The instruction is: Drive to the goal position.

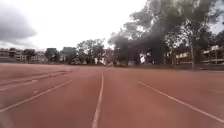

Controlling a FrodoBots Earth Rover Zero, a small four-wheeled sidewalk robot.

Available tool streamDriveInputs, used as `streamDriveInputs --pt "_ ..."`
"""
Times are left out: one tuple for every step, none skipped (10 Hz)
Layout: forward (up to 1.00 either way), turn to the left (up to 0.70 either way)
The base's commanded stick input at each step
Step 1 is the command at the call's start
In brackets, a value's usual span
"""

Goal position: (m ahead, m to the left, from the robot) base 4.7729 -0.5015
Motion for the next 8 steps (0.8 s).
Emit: streamDriveInputs --pt "0.45 0.00" --pt "0.45 0.00" --pt "0.45 0.00" --pt "0.45 0.00" --pt "0.45 0.00" --pt "0.45 0.00" --pt "0.45 0.00" --pt "0.45 0.00"
